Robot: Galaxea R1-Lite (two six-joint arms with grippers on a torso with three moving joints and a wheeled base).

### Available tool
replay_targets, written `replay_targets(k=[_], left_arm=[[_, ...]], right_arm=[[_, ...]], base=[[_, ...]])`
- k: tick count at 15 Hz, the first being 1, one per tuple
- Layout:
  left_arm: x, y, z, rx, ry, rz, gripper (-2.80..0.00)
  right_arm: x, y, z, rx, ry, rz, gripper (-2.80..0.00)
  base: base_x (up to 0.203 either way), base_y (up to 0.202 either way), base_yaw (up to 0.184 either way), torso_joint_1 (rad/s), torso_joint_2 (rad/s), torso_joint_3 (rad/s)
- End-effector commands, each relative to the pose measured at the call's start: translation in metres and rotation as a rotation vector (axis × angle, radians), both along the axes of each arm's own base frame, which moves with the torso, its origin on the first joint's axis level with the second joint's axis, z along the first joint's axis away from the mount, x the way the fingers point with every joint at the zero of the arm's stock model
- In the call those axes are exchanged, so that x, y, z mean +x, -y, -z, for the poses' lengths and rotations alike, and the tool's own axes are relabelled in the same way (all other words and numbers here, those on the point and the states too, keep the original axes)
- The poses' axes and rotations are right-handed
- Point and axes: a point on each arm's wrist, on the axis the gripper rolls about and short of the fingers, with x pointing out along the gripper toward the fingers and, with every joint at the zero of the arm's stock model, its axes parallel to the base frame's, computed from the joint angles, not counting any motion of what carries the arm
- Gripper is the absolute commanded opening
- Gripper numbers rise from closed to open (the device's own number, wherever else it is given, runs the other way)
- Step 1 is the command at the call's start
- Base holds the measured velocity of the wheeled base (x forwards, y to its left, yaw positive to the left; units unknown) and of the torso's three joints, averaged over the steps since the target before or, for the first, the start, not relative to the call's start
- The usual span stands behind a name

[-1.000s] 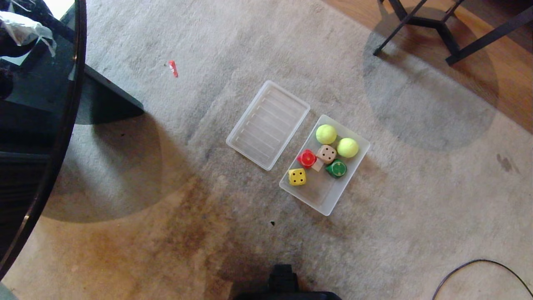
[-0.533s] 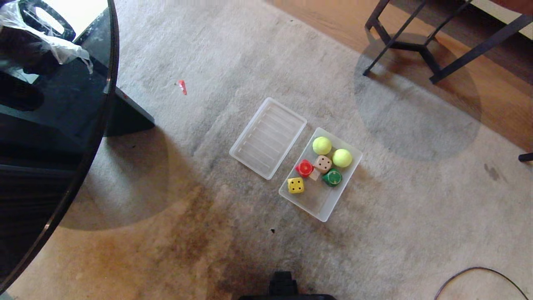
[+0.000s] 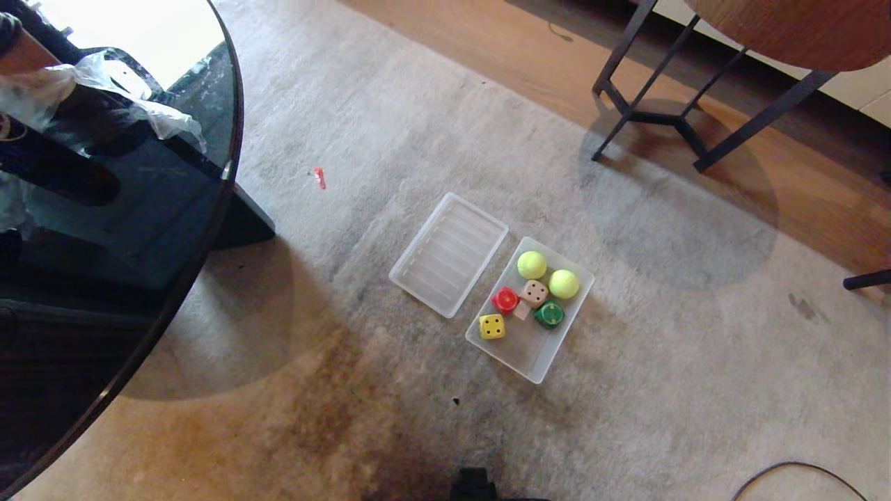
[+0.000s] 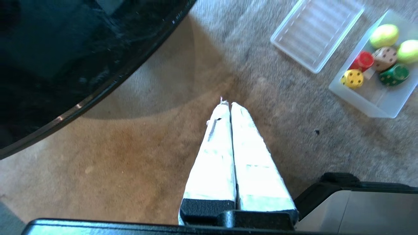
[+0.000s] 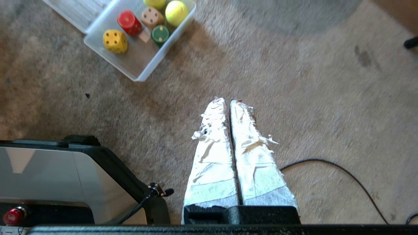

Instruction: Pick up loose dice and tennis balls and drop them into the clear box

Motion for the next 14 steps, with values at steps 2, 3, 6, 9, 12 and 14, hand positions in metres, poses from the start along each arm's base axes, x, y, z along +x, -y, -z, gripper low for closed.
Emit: replay_targets(k=[2,3,6,9,12,14], left_arm=[[0.0,0.0,0.0,0.0,0.0,0.0,-2.8],[0.0,0.0,0.0,0.0,0.0,0.0,-2.8],[0.0,0.0,0.0,0.0,0.0,0.0,-2.8],[0.0,0.0,0.0,0.0,0.0,0.0,-2.8],[0.0,0.0,0.0,0.0,0.0,0.0,-2.8],[0.0,0.0,0.0,0.0,0.0,0.0,-2.8]], right_arm=[[0.0001,0.0,0.0001,-0.001,-0.003,-0.001,-2.8],[0.0001,0.0,0.0001,-0.001,-0.003,-0.001,-2.8],[0.0001,0.0,0.0001,-0.001,-0.003,-0.001,-2.8],[0.0001,0.0,0.0001,-0.001,-0.003,-0.001,-2.8],[0.0001,0.0,0.0001,0.001,-0.003,0.0,-2.8],[0.0001,0.0,0.0001,0.001,-0.003,0.0,-2.8]], base=[[0.0,0.0,0.0,0.002,0.0,0.202],[0.0,0.0,0.0,0.002,-0.01,0.199],[0.0,0.0,0.0,0.002,0.0,0.202],[0.0,0.0,0.0,0.002,0.0,0.204],[0.0,0.0,0.0,0.002,0.0,0.205],[0.0,0.0,0.0,0.002,0.0,0.203]])
